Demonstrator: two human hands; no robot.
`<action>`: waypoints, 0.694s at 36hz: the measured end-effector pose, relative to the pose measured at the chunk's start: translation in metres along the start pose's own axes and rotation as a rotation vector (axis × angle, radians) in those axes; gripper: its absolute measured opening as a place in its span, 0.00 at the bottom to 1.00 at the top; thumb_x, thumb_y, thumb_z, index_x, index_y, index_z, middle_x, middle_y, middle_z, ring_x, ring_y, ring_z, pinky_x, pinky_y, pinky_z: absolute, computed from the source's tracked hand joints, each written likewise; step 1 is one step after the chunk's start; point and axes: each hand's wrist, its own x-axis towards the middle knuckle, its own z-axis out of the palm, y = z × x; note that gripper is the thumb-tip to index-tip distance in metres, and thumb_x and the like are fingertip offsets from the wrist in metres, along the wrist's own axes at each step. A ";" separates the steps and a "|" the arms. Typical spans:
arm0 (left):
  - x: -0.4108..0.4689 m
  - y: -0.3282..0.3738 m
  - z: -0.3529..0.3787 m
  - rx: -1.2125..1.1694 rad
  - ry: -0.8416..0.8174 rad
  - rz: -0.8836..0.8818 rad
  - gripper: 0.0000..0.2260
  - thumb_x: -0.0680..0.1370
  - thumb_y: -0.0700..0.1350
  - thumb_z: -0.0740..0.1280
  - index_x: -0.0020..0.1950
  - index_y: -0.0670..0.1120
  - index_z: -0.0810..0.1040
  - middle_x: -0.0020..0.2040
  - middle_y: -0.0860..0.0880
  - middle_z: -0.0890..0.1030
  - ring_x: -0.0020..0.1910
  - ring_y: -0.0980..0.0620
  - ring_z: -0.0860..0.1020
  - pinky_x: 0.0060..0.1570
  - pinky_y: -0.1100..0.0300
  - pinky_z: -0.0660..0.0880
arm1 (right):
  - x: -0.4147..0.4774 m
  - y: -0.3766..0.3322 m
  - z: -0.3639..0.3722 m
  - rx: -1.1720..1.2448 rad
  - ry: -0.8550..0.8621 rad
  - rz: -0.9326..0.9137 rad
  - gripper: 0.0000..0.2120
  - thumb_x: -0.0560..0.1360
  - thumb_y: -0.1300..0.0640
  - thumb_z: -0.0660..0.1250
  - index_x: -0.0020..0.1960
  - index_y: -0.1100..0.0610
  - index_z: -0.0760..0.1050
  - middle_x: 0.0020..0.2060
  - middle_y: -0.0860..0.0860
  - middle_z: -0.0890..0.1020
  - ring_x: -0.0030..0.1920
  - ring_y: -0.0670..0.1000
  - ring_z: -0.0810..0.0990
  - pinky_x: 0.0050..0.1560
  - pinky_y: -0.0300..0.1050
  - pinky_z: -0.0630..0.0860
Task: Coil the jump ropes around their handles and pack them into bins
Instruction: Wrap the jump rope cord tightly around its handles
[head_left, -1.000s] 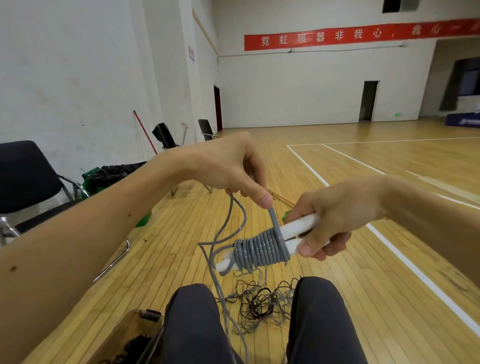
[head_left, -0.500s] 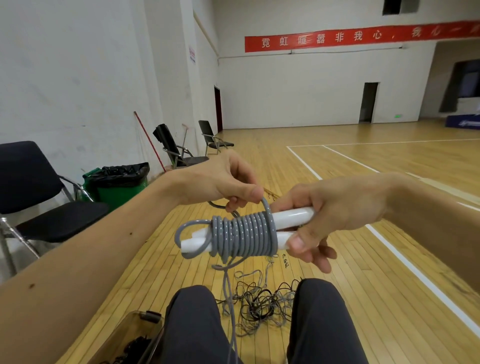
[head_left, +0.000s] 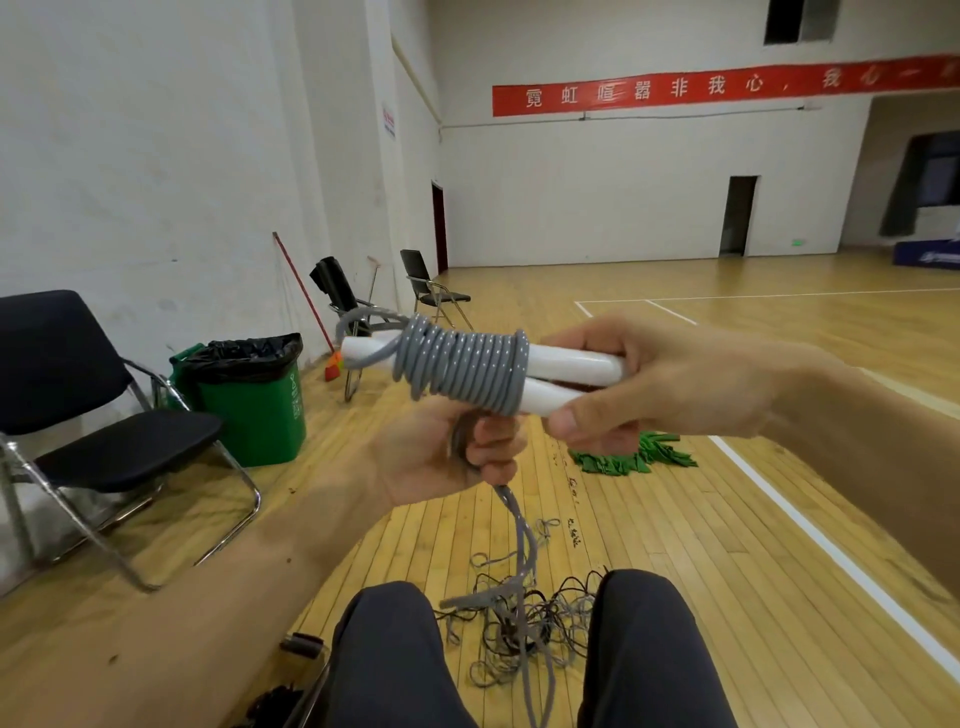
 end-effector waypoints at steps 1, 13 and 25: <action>-0.001 -0.004 0.004 -0.079 -0.003 -0.007 0.17 0.78 0.45 0.70 0.63 0.41 0.70 0.30 0.53 0.74 0.28 0.58 0.73 0.30 0.65 0.75 | 0.001 -0.001 0.000 -0.021 0.032 0.014 0.09 0.76 0.60 0.72 0.52 0.63 0.77 0.32 0.48 0.78 0.30 0.46 0.73 0.32 0.36 0.71; 0.008 -0.010 0.040 -0.168 0.473 -0.016 0.09 0.81 0.47 0.60 0.56 0.43 0.73 0.31 0.52 0.67 0.21 0.60 0.61 0.18 0.70 0.58 | 0.013 0.014 -0.002 -0.329 0.404 0.148 0.10 0.76 0.57 0.73 0.52 0.59 0.75 0.30 0.48 0.83 0.28 0.45 0.77 0.30 0.35 0.74; 0.005 -0.026 0.049 0.397 0.435 -0.111 0.14 0.86 0.52 0.52 0.54 0.44 0.70 0.27 0.52 0.66 0.21 0.57 0.60 0.22 0.64 0.54 | 0.019 0.049 -0.032 -0.394 0.691 0.212 0.09 0.77 0.58 0.72 0.51 0.59 0.73 0.34 0.51 0.83 0.24 0.42 0.74 0.25 0.33 0.68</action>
